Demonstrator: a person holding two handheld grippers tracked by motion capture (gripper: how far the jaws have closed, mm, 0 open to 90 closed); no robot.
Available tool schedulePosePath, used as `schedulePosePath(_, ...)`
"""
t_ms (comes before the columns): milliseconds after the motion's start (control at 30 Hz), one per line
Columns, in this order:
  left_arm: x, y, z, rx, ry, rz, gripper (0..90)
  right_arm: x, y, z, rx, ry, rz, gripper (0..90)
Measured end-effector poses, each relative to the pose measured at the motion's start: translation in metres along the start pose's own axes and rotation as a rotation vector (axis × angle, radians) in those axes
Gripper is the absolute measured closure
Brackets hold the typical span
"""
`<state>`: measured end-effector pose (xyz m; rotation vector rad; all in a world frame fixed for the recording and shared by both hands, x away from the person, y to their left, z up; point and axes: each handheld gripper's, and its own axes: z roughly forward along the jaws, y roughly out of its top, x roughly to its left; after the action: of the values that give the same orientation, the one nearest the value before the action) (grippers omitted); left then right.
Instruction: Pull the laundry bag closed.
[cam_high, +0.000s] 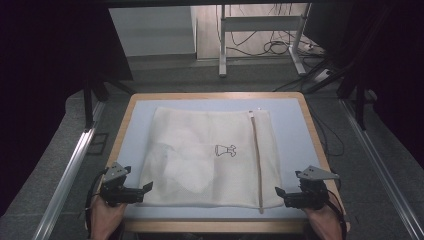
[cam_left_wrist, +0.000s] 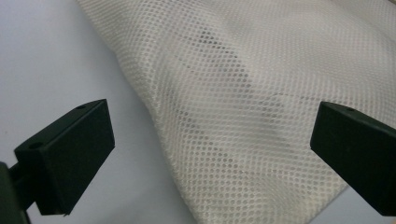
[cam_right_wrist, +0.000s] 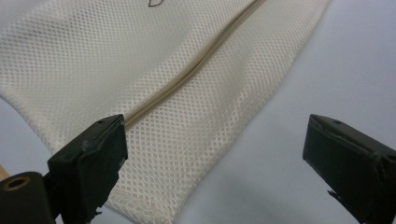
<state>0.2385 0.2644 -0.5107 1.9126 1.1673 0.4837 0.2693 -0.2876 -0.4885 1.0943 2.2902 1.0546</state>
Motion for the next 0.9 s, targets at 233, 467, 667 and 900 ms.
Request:
schedulePosePath(233,0.0036,-0.0008,-0.0013,-0.025,0.011,-0.025,0.0,-0.0056,-0.0010,-0.0053,-0.049,0.012,-0.033,5.7)
schedulePosePath(467,0.0022,-0.0014,0.0033,-0.013,0.005,0.005,0.0,-0.0056,-0.0007,-0.0015,-0.036,0.031,-0.042,5.6)
schedulePosePath(667,-0.0018,-0.0004,0.0051,0.002,0.023,0.041,0.0,-0.0054,-0.0006,-0.0002,-0.029,0.037,-0.043,5.5)
schedulePosePath(900,-0.0029,0.0003,0.0048,0.001,0.031,0.048,0.1,-0.0052,-0.0006,0.0003,-0.028,0.040,-0.044,5.2)
